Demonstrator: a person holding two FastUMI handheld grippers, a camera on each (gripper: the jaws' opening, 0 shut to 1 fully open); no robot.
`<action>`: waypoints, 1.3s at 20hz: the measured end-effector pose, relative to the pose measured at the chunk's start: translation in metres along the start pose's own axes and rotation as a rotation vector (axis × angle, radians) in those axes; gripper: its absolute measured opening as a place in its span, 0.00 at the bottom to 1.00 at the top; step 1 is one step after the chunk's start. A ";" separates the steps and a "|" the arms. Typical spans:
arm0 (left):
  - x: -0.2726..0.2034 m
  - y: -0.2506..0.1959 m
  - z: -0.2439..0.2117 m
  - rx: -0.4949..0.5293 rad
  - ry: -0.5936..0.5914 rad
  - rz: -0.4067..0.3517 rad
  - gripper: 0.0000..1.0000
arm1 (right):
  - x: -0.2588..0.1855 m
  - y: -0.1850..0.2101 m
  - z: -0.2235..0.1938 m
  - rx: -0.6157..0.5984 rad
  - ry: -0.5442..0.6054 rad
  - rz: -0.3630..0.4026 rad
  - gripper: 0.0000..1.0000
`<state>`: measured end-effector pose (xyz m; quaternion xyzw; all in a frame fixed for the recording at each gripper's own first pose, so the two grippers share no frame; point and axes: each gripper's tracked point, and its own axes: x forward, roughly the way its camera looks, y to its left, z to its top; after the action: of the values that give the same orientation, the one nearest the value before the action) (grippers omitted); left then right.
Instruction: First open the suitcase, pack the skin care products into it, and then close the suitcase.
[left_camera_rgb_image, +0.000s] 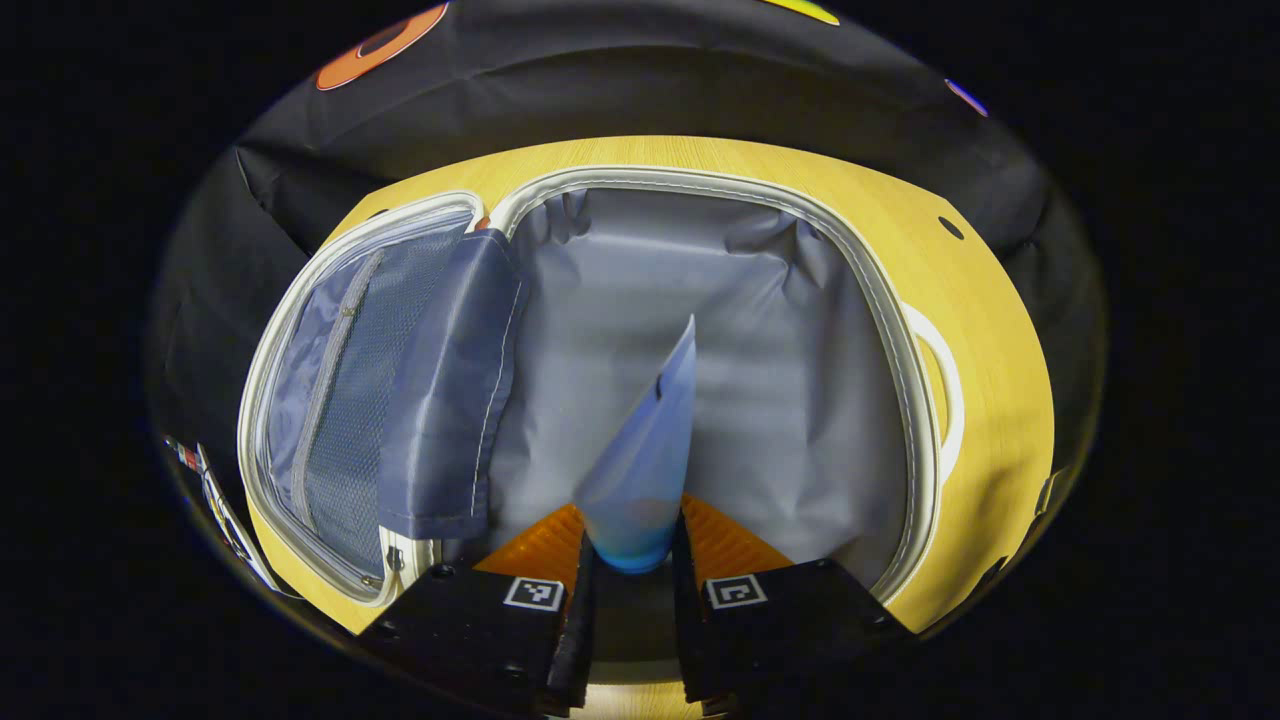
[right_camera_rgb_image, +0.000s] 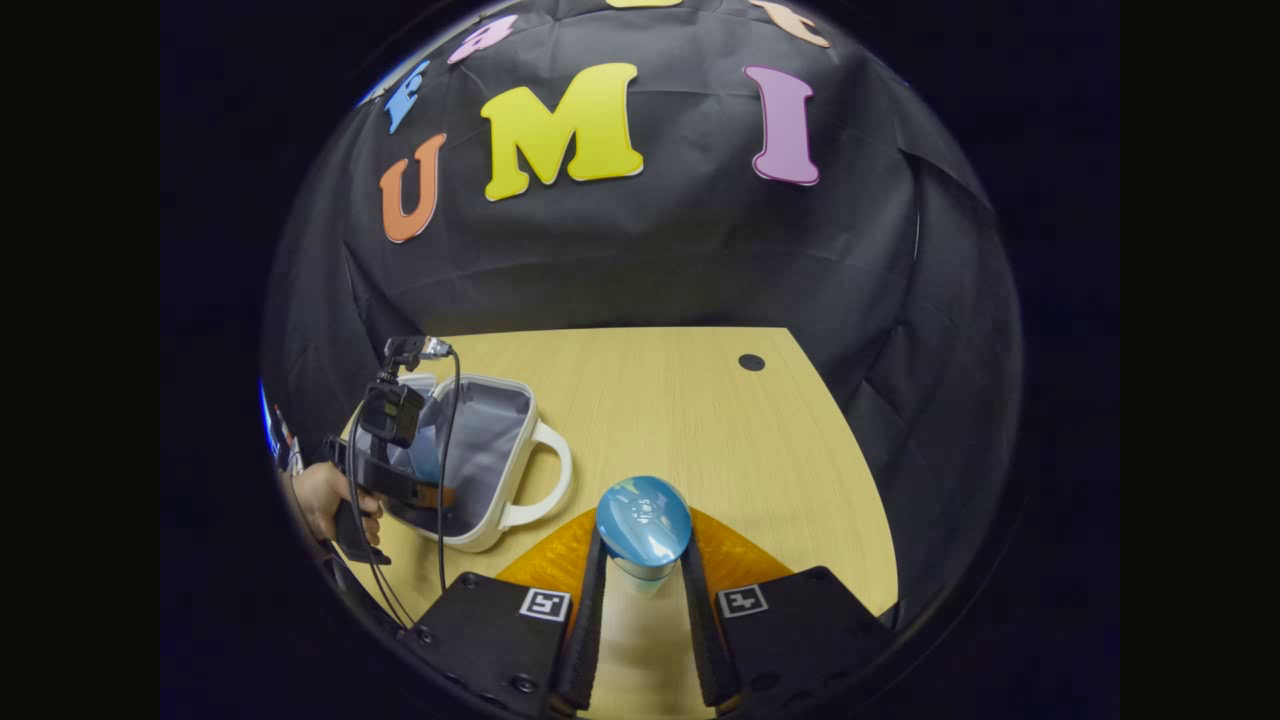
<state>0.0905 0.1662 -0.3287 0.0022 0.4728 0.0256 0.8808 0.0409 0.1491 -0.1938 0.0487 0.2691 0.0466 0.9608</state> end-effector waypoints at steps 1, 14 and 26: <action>0.001 0.001 0.002 -0.011 -0.001 -0.001 0.38 | 0.001 0.000 0.001 -0.007 0.003 0.001 0.37; 0.016 -0.001 0.011 0.007 0.071 -0.006 0.40 | 0.001 0.012 -0.014 -0.042 0.042 0.034 0.34; -0.024 -0.009 0.014 -0.041 0.003 -0.093 0.49 | 0.003 0.059 0.017 -0.067 -0.009 0.128 0.34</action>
<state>0.0889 0.1566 -0.3013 -0.0381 0.4730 -0.0056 0.8802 0.0485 0.2068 -0.1734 0.0340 0.2592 0.1168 0.9581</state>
